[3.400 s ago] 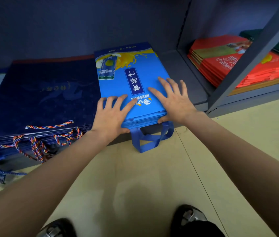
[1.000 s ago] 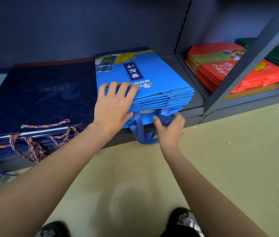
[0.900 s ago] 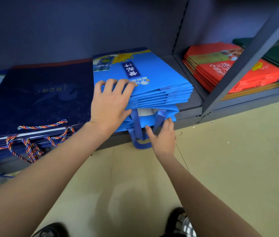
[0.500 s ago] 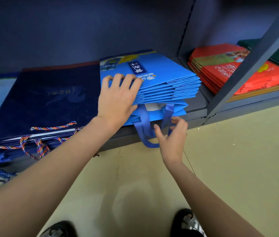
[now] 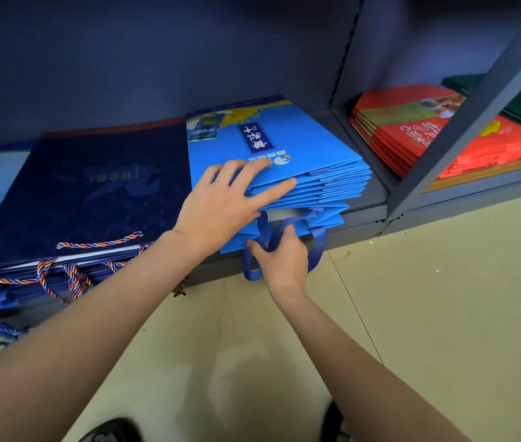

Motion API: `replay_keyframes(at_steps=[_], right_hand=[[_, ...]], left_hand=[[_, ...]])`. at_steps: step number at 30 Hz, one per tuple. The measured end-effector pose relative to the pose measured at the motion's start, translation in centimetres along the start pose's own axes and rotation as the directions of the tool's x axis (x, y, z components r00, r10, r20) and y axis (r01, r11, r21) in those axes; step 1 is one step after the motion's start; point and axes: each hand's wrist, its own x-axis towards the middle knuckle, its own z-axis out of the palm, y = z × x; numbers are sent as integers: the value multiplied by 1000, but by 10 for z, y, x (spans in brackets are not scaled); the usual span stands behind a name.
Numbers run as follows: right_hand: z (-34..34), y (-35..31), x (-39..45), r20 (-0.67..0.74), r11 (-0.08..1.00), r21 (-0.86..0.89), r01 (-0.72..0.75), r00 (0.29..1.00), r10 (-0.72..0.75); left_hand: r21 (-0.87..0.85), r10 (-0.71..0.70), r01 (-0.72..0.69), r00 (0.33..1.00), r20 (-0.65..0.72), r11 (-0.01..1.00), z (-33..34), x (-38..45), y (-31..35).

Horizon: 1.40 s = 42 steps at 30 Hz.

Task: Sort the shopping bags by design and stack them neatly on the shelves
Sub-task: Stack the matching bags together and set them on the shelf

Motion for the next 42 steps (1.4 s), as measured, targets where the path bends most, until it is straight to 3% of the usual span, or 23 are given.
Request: replay_keyframes(at_steps=[3,7,8,10,12,13,14,15,16,17,18,21,24,28,33,36,38,40,42], right_hand=[[-4,-2,-2,11,989,-127,80,997,-79],[-33,10,0,-60,990,-74,122,990,-126],[-46,13,1,-101,994,15,106,989,-104],[-69,15,1,-155,928,368,58,988,-1],[-78,2,3,-83,678,735,8,993,79],[-73,-6,5,-62,553,833,-4,993,101],[-62,-13,7,-78,506,863,0,988,132],[-49,-17,8,-133,600,800,14,979,155],[-36,-17,7,-223,772,633,53,968,115],[-24,-11,5,-245,899,426,101,969,7],[-15,-4,2,-221,954,247,172,968,-118],[-1,9,7,-27,950,-80,302,952,-304],[6,1,23,84,949,-238,208,978,-193],[5,-12,39,70,990,-133,41,997,-32],[-6,2,20,102,956,294,-10,995,-21],[-21,4,10,-67,983,142,115,992,-106],[-29,-7,13,-160,982,155,106,984,-81],[-31,-24,16,-155,948,312,67,988,-18],[-28,-36,14,-93,831,556,-20,992,87]], left_hand=[[21,44,-45,999,18,999,7,-4,-2],[29,43,-44,999,30,999,8,-2,-4],[34,41,-42,999,28,999,7,-1,-6],[40,42,-43,999,23,998,7,0,-6],[32,46,-47,999,22,998,7,0,-4],[27,47,-47,999,23,999,7,-1,-3],[23,45,-45,999,22,999,7,-1,-3],[21,41,-42,999,16,999,7,-1,-3],[24,39,-39,999,10,999,7,0,-4],[31,36,-36,999,8,999,7,-1,-5],[42,37,-37,999,7,998,6,0,-5],[76,27,-25,999,-25,997,-1,9,-13],[80,7,-1,998,-69,997,-8,18,-23],[84,29,-24,998,-57,996,-9,19,-25],[92,45,-39,997,-62,995,-12,20,-28],[104,46,-40,997,-56,994,-9,18,-24],[119,46,-39,998,-51,992,-6,17,-22],[117,40,-35,999,-37,993,-5,16,-21],[105,44,-41,999,-29,994,-4,15,-20]])
